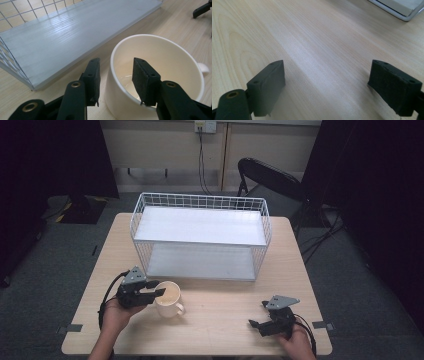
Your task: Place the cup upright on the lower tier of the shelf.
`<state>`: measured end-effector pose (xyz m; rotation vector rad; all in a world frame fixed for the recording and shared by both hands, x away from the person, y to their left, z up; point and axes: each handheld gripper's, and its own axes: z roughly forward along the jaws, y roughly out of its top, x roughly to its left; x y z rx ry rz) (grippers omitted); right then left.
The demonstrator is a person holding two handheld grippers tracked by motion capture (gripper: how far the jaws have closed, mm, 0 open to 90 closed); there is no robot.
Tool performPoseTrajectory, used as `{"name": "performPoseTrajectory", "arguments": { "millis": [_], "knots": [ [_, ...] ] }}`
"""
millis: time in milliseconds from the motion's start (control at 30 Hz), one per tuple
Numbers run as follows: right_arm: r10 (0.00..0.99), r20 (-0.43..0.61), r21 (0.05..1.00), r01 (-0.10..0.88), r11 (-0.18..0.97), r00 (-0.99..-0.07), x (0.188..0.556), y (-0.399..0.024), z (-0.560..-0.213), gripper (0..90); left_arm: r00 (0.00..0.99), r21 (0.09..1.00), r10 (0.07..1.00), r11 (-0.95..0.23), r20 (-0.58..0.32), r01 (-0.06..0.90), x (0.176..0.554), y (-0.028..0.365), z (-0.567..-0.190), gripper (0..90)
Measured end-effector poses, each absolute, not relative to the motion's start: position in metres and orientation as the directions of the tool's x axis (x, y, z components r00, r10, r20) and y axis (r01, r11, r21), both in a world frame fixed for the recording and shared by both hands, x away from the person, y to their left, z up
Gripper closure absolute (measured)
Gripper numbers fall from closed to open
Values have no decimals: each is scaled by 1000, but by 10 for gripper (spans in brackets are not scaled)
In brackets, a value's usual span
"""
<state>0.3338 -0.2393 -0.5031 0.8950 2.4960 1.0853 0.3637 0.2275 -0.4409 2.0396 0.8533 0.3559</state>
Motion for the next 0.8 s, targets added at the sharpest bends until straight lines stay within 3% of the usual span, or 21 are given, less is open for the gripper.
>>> {"name": "performPoseTrajectory", "arguments": {
  "millis": [467,633,800],
  "knots": [
    [637,-6,733,430,527,-771,334,-239,-503,126,718,810,694,-393,-50,436,364,220,-446,712],
    [637,-5,733,431,527,-771,334,-239,-503,126,721,809,693,-424,1,408,364,216,-446,796],
    [637,-5,733,431,527,-771,334,-239,-503,126,709,806,705,-425,10,412,363,214,-445,811]
  ]
}}
